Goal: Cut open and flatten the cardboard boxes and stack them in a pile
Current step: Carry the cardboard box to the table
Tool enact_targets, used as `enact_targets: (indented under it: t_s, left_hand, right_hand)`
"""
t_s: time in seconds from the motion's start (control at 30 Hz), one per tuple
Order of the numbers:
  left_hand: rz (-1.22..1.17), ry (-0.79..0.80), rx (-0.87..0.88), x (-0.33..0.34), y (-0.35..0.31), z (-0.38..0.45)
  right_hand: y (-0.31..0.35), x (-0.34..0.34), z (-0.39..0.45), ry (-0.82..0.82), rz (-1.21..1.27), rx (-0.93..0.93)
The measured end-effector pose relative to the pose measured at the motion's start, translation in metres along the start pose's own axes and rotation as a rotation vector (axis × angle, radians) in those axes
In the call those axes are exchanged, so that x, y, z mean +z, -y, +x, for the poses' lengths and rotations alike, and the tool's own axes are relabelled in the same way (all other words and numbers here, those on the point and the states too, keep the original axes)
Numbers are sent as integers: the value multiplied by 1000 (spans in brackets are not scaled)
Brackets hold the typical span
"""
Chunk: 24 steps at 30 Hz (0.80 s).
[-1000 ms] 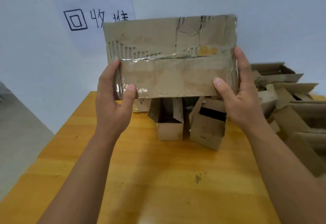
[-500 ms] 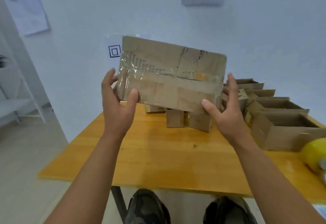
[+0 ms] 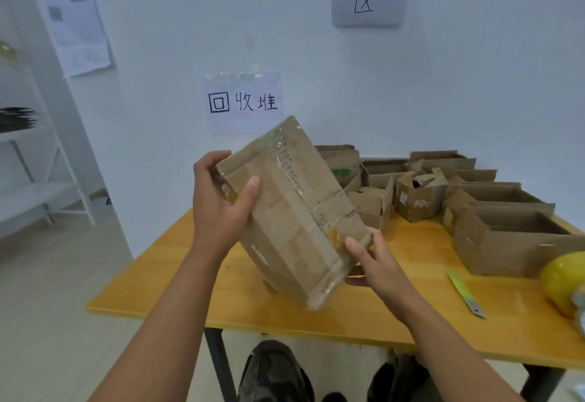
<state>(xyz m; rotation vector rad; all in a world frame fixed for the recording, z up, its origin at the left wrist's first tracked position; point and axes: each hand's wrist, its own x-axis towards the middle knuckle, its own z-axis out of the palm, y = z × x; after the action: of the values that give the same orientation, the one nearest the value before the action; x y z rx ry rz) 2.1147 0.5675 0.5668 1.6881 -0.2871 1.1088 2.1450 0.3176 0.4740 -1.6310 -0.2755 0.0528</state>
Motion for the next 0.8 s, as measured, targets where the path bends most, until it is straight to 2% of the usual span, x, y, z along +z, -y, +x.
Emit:
enact_targets:
  t_s: [0.13, 0.27, 0.4, 0.53, 0.67, 0.8]
  left_hand:
    - [132, 13, 37, 11, 21, 5]
    - [181, 15, -254, 20, 42, 1]
    - [186, 94, -312, 28, 56, -29]
    - [221, 101, -311, 24, 70, -30]
    - [295, 124, -453, 9, 92, -14]
    - [322, 143, -459, 10, 96, -16]
  right_hand:
    - [-11, 0, 16, -34, -58, 39]
    - [-8, 16, 36, -103, -40, 0]
    - [-1, 38, 64, -146, -61, -33]
    - [-1, 58, 87, -77, -124, -50]
    - [-14, 69, 97, 55, -197, -21]
    - [-18, 74, 99, 38, -210, -45]
